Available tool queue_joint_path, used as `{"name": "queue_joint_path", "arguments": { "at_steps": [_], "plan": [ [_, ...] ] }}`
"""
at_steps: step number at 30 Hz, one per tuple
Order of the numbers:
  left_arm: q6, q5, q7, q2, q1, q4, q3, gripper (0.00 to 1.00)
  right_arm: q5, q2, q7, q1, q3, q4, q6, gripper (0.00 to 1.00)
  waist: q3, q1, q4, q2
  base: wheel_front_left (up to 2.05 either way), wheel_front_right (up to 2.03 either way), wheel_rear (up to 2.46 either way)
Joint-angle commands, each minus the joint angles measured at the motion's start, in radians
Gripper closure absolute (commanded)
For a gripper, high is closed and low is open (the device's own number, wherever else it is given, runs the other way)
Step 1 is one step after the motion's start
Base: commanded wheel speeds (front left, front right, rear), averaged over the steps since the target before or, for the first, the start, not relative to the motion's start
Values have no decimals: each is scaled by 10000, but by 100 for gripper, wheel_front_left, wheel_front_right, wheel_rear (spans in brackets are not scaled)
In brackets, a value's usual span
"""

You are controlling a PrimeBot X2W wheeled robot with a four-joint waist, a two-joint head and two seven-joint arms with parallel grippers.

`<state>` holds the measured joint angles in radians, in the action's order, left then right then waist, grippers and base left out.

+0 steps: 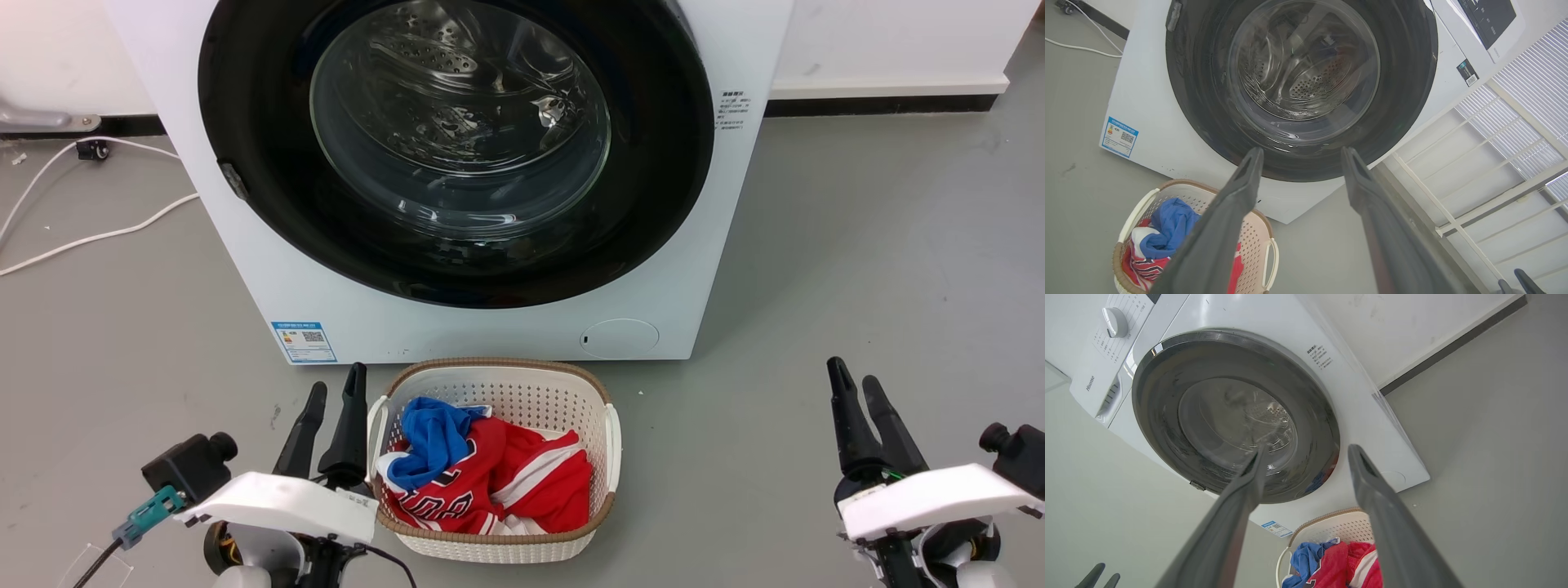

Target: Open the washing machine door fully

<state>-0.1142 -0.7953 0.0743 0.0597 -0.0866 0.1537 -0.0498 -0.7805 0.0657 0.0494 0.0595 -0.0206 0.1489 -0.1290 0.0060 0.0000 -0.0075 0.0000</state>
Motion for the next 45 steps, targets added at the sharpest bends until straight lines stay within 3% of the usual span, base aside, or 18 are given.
{"name": "queue_joint_path", "arguments": {
  "at_steps": [1, 26, 45],
  "plan": [
    [44, 436, 123, 138, -267, -133, -72, 0, 446, 86, -17, 40, 48, -201, -12, 0, 3, 0, 0, 0, 0, 0, 0],
    [672, 3692, 890, 752, -387, 207, -961, 0, 3993, -80, -19, -307, 68, -653, -18, 0, -38, 0, -4, 0, 0, 0, 0],
    [849, 5074, 1309, 839, -494, 452, -1229, 0, 5480, -147, 227, -287, 58, -720, -21, 0, 44, 0, 2, 0, 0, 0, 0]
  ]
}}
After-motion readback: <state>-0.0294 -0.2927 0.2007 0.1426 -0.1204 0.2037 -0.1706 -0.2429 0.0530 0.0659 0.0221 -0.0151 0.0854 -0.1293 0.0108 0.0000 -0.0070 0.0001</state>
